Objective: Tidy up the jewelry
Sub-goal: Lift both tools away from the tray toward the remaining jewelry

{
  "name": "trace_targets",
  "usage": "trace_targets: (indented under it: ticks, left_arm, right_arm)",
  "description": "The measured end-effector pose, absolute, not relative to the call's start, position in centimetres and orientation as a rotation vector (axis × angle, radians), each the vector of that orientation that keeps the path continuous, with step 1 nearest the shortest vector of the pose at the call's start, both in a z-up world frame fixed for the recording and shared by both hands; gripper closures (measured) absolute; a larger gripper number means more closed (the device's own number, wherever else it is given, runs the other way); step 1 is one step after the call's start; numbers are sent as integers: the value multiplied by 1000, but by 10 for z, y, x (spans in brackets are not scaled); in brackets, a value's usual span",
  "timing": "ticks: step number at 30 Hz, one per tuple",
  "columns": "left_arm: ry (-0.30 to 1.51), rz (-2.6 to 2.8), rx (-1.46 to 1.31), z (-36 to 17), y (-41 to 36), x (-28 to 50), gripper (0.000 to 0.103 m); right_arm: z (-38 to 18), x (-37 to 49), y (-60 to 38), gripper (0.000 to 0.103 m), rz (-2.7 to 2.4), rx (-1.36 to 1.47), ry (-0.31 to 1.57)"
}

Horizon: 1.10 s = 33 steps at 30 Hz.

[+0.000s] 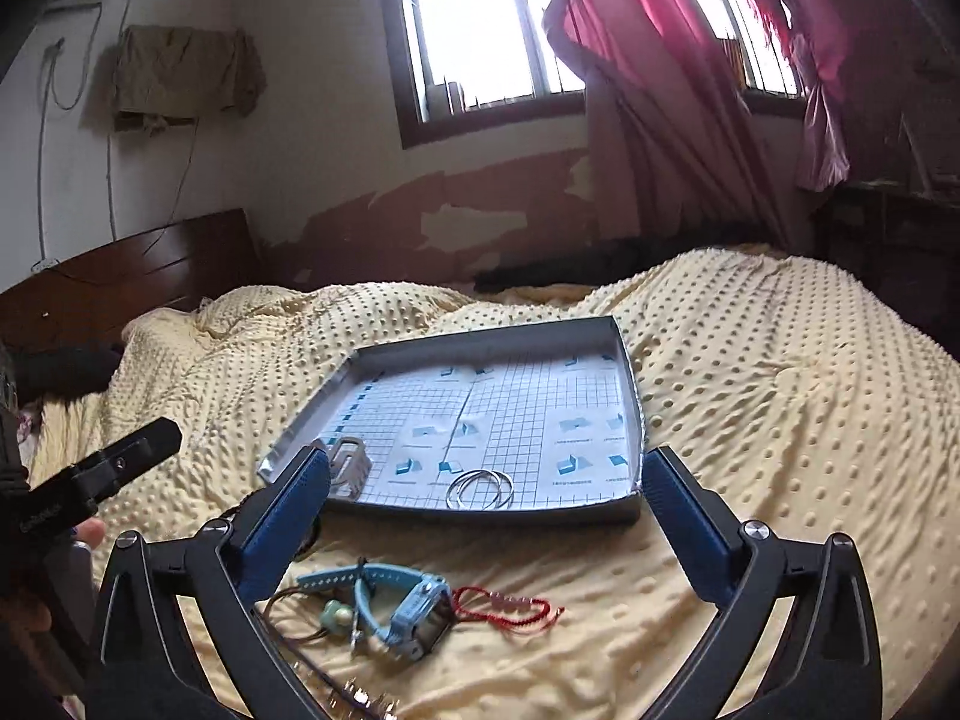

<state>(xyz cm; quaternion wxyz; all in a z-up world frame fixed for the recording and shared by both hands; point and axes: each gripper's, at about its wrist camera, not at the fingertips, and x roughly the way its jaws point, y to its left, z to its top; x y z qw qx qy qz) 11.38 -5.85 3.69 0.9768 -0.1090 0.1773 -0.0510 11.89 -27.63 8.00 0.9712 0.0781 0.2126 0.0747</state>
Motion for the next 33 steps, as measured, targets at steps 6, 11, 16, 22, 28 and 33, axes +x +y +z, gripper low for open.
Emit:
trace_targets:
  ticks: [6,11,16,22,28,33]
  left_arm:
    - [351,-114,-198,38,-56,62,0]
    - [378,-113,-185,31,-48,34,0]
    - [431,-101,-148,18,-41,19,0]
    - [524,-101,-135,-4,-26,14,0]
    - [620,-119,-152,-29,-14,27,0]
    - [658,-112,-144,-39,-4,44,0]
  right_arm:
    - [86,58,-280,1,157,172,404]
    - [84,22,-287,1,155,210,419]
    - [75,3,-293,1,138,261,463]
    - [65,-3,-290,1,147,273,505]
    - [45,16,-281,1,166,306,630]
    - [26,31,-276,1,173,315,731]
